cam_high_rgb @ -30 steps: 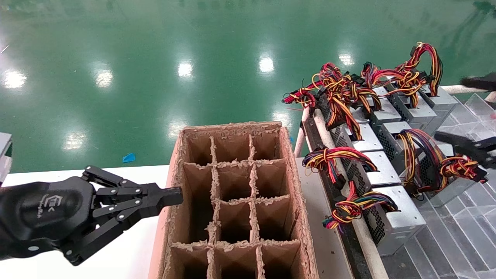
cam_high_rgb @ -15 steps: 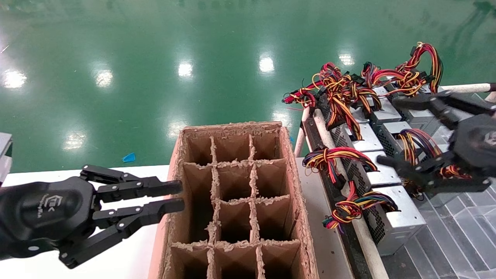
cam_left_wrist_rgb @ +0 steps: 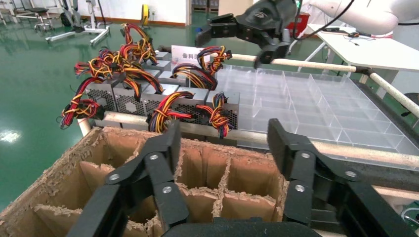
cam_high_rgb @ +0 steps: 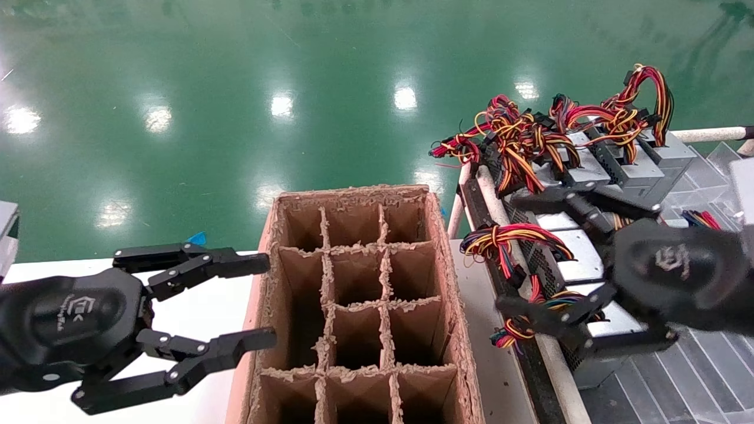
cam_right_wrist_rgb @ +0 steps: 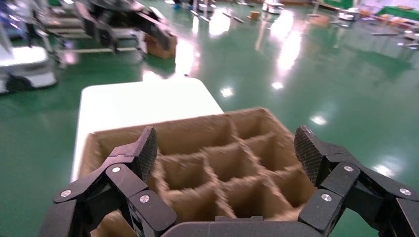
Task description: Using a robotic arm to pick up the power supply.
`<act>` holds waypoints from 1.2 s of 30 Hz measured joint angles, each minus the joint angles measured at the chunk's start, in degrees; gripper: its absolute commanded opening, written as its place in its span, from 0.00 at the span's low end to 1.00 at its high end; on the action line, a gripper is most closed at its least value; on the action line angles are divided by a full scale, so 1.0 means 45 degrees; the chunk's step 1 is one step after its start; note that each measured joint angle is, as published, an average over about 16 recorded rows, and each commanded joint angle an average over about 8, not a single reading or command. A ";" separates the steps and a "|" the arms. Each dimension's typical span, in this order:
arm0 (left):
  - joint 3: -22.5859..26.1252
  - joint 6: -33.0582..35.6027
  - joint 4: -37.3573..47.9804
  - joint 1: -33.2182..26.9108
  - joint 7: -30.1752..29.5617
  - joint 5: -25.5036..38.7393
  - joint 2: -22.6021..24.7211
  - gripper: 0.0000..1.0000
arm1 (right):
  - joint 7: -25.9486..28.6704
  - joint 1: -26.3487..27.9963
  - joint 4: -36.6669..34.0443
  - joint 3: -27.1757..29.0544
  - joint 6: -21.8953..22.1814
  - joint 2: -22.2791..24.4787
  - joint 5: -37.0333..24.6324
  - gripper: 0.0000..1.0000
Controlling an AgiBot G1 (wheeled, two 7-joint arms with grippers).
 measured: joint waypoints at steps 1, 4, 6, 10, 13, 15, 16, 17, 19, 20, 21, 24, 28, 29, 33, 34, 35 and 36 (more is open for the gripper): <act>0.0000 0.0000 0.0000 0.0000 0.0000 0.0000 0.0000 1.00 | 0.0145 -0.0134 0.0200 0.0055 0.0021 -0.0060 0.0051 1.00; 0.0000 0.0000 0.0000 0.0000 0.0000 0.0000 0.0000 1.00 | 0.0583 -0.0540 0.0803 0.0220 0.0083 -0.0242 0.0203 1.00; 0.0000 0.0000 0.0000 0.0000 0.0000 0.0000 0.0000 1.00 | 0.0876 -0.0812 0.1206 0.0331 0.0125 -0.0363 0.0305 1.00; 0.0000 0.0000 0.0000 0.0000 0.0000 0.0000 0.0000 1.00 | 0.1391 -0.1294 0.1926 0.0527 0.0197 -0.0579 0.0486 1.00; -0.0001 -0.0001 0.0001 0.0001 0.0000 -0.0001 0.0000 1.00 | 0.1705 -0.1604 0.2391 0.0653 0.0243 -0.0718 0.0604 1.00; -0.0001 -0.0002 0.0001 0.0001 0.0000 -0.0001 0.0000 1.00 | 0.1865 -0.1766 0.2631 0.0721 0.0268 -0.0791 0.0667 1.00; -0.0001 -0.0002 0.0001 0.0001 0.0001 -0.0001 -0.0001 1.00 | 0.1929 -0.1830 0.2727 0.0749 0.0278 -0.0820 0.0693 1.00; -0.0001 -0.0002 0.0002 0.0002 0.0001 -0.0001 -0.0001 1.00 | 0.1983 -0.1886 0.2810 0.0773 0.0287 -0.0845 0.0716 1.00; -0.0001 -0.0003 0.0002 0.0002 0.0001 -0.0001 -0.0001 1.00 | 0.2063 -0.1970 0.2934 0.0810 0.0301 -0.0883 0.0752 1.00; -0.0002 -0.0003 0.0002 0.0002 0.0001 -0.0001 -0.0001 1.00 | 0.2089 -0.1997 0.2975 0.0823 0.0306 -0.0895 0.0765 1.00; -0.0002 -0.0003 0.0002 0.0002 0.0001 -0.0001 -0.0001 1.00 | 0.2106 -0.2016 0.3004 0.0832 0.0310 -0.0904 0.0774 1.00; -0.0002 -0.0004 0.0003 0.0003 0.0001 -0.0002 -0.0001 1.00 | 0.2129 -0.2048 0.3050 0.0847 0.0316 -0.0918 0.0790 1.00; -0.0002 -0.0003 0.0003 0.0003 0.0001 -0.0002 -0.0001 1.00 | 0.2089 -0.2004 0.2978 0.0833 0.0314 -0.0899 0.0779 1.00; -0.0002 -0.0004 0.0003 0.0003 0.0001 -0.0002 -0.0001 1.00 | 0.2081 -0.1992 0.2959 0.0828 0.0313 -0.0892 0.0775 1.00; -0.0002 -0.0003 0.0003 0.0003 0.0001 -0.0002 -0.0001 1.00 | 0.2052 -0.1949 0.2894 0.0807 0.0309 -0.0872 0.0756 1.00; -0.0002 -0.0003 0.0003 0.0003 0.0001 -0.0002 -0.0001 1.00 | 0.2047 -0.1941 0.2881 0.0803 0.0308 -0.0868 0.0751 1.00; -0.0002 -0.0003 0.0003 0.0003 0.0001 -0.0002 -0.0001 1.00 | 0.2041 -0.1934 0.2869 0.0798 0.0306 -0.0864 0.0746 1.00; -0.0002 -0.0003 0.0003 0.0003 0.0001 -0.0002 -0.0001 1.00 | 0.2036 -0.1927 0.2857 0.0795 0.0305 -0.0861 0.0742 1.00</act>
